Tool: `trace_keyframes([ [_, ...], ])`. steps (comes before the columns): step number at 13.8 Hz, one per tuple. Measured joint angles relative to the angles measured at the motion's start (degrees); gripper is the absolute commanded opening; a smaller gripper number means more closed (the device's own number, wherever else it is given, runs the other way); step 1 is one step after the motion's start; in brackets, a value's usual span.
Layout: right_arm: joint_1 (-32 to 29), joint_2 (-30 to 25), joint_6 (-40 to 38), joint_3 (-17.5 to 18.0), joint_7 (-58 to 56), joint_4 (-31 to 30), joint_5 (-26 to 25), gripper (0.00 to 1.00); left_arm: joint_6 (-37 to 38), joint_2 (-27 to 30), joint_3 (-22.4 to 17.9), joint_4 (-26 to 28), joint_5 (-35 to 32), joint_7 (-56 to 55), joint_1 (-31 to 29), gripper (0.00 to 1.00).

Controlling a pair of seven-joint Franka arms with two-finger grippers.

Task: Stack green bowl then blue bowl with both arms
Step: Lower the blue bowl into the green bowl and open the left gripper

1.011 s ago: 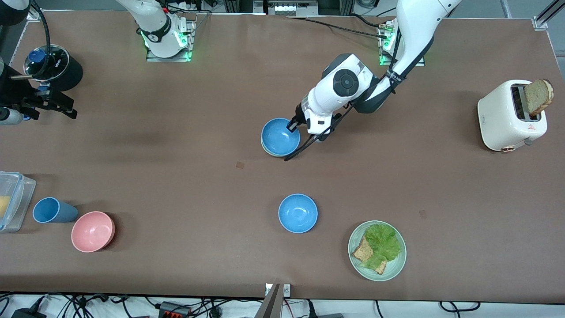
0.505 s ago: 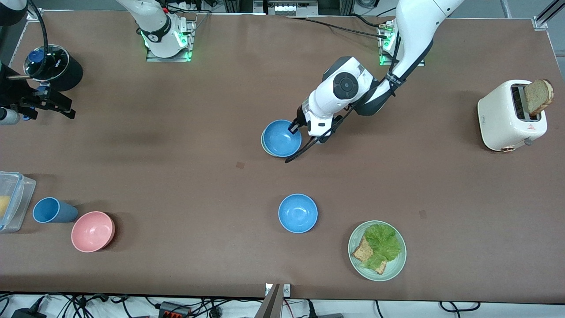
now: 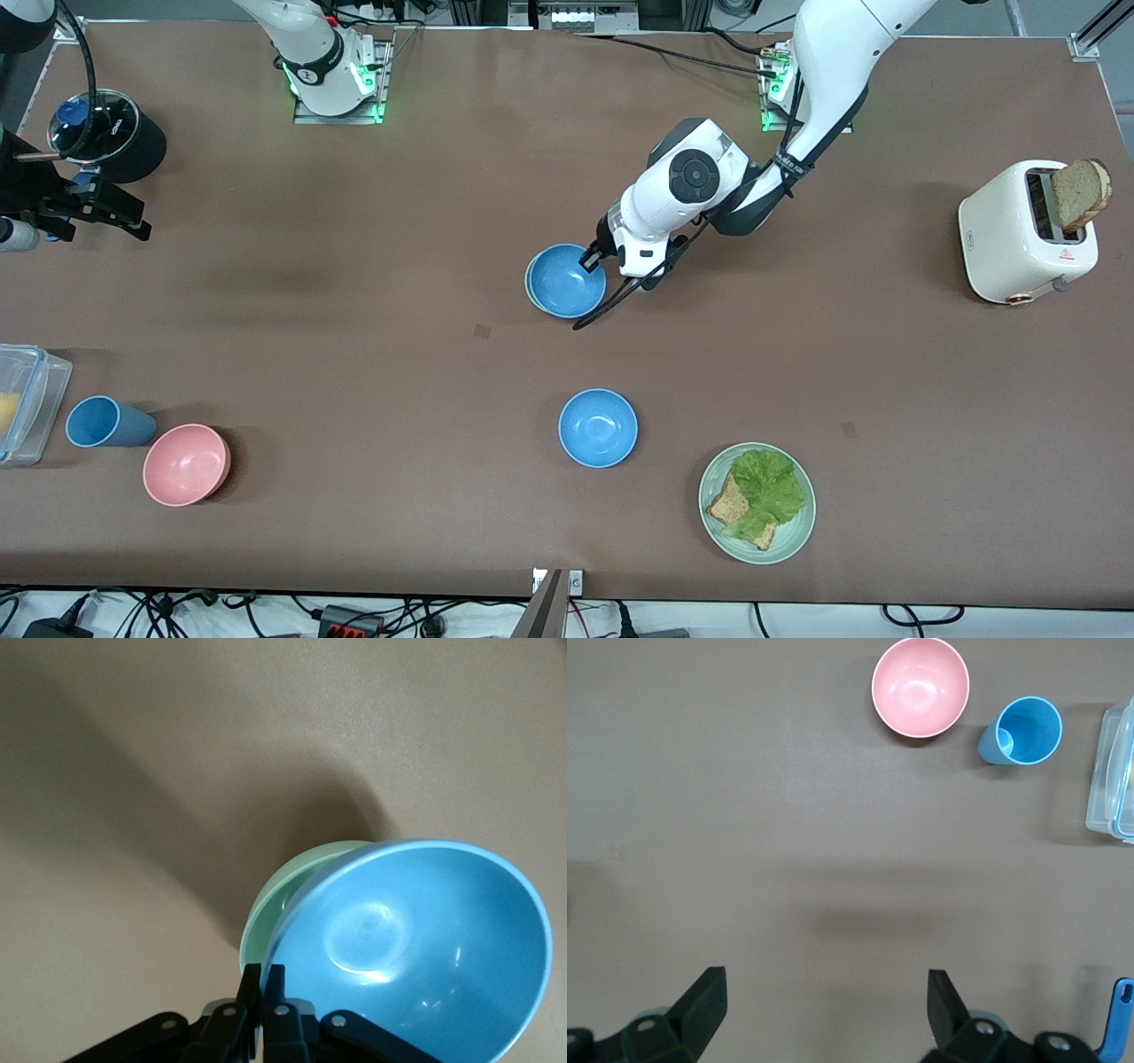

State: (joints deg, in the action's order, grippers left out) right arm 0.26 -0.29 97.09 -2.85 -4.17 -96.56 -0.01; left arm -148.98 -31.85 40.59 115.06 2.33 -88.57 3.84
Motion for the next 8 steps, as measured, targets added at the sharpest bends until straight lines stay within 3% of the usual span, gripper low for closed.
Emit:
trace_keyframes([
  [6,0.0,0.0,-0.5,0.1,0.0,0.2,0.0,1.0,0.0,-0.1,0.0,0.0,0.0,-0.3,0.9,0.0],
  [8,0.0,0.0,-0.5,0.1,0.0,0.5,0.0,1.0,0.0,-0.2,0.0,0.0,0.0,-0.6,1.3,0.16],
])
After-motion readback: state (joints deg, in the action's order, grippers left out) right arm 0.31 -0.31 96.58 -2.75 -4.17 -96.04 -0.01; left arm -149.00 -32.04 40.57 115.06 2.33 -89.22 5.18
